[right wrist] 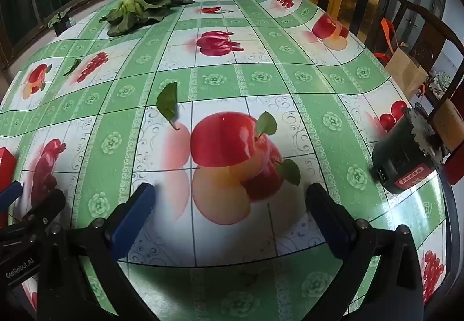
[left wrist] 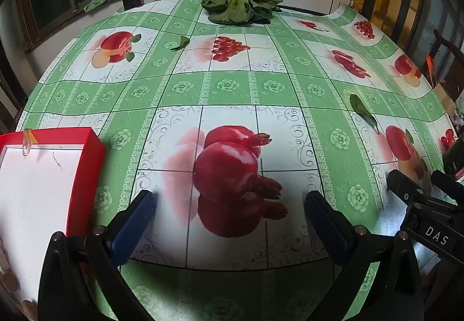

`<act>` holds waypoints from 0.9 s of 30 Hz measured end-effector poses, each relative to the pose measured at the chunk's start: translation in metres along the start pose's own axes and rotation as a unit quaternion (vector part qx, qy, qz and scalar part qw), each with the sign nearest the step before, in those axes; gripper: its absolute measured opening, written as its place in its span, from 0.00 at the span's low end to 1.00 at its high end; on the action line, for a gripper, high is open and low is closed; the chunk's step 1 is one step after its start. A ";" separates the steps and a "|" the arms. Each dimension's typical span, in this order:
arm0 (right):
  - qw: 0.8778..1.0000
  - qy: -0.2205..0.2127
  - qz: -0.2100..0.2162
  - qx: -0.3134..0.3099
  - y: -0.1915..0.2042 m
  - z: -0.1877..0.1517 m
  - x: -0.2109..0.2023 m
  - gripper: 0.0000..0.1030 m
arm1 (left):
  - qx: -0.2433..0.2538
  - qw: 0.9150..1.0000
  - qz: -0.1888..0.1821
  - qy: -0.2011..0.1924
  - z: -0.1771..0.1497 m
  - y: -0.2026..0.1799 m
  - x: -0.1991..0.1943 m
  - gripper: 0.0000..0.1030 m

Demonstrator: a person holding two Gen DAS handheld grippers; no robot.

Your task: Organize fruits

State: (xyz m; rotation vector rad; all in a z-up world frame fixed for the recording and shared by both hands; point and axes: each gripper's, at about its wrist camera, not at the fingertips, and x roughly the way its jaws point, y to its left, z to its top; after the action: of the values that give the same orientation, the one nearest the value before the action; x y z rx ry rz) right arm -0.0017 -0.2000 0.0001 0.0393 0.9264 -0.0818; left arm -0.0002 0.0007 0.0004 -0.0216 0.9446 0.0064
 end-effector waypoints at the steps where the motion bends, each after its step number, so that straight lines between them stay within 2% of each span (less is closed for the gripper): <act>1: 1.000 0.003 0.002 0.001 0.000 0.000 0.000 1.00 | 0.000 1.000 0.000 0.000 0.000 0.000 0.000 1.00; 27: 1.000 0.007 -0.002 -0.001 -0.001 -0.001 0.000 1.00 | 0.000 1.000 0.001 0.000 0.000 -0.001 0.000 1.00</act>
State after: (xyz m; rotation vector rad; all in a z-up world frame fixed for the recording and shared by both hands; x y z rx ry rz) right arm -0.0023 -0.2006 -0.0002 0.0357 0.9396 -0.0832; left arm 0.0000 0.0001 0.0000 -0.0203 0.9449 0.0071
